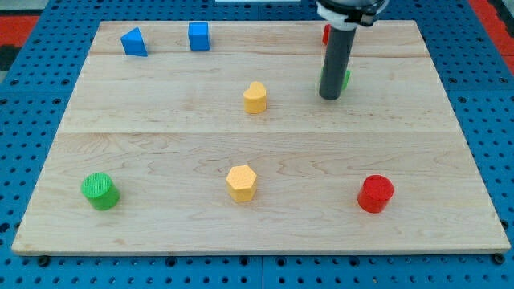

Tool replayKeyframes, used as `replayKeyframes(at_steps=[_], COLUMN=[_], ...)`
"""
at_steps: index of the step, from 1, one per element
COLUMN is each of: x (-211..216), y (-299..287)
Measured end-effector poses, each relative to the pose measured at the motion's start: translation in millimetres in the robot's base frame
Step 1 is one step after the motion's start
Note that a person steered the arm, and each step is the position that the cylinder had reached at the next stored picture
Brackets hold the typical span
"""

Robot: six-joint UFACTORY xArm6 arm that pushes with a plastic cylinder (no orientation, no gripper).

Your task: Push the green star to the top center

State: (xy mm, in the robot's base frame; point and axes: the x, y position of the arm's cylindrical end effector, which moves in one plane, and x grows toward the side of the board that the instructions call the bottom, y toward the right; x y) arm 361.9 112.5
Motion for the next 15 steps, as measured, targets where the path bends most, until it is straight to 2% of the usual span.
replayKeyframes(at_steps=[2,3,7,8,10,12,13,14,15], x=[-11,-34,-32,-16,8,-34,-47,-32,-39], y=[57,74,-26,-66,-93,-103,-85,-76,-51])
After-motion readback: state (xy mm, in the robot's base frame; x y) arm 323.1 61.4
